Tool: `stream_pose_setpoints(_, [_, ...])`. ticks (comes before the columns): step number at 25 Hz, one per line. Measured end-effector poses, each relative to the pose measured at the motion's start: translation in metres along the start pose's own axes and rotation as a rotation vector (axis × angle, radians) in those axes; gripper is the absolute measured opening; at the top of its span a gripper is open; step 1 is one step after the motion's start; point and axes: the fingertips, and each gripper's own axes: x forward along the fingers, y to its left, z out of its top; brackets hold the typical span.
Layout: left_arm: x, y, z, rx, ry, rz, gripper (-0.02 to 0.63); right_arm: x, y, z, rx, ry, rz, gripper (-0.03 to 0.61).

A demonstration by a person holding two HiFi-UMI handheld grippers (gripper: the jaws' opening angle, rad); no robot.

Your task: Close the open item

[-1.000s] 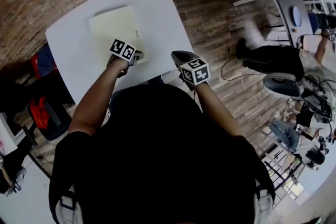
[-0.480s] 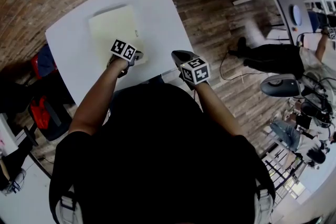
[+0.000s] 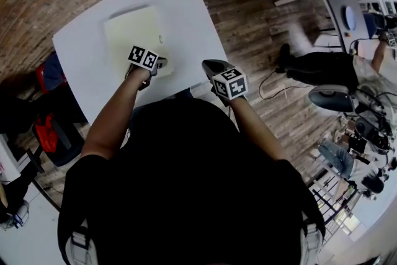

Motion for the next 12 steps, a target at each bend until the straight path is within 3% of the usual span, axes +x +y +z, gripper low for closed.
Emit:
stream_pose_setpoints(7, [-0.017, 0.026, 0.036, -0.062, -0.115, 0.027, 0.02, 0.0, 0.0, -0.001, -0.003, 0.004, 0.002, 0.023])
stream_pose_setpoints(12, [-0.023, 0.042, 0.056, -0.058, -0.144, 0.072, 0.012, 0.0, -0.002, -0.003, -0.003, 0.01, 0.002, 0.023])
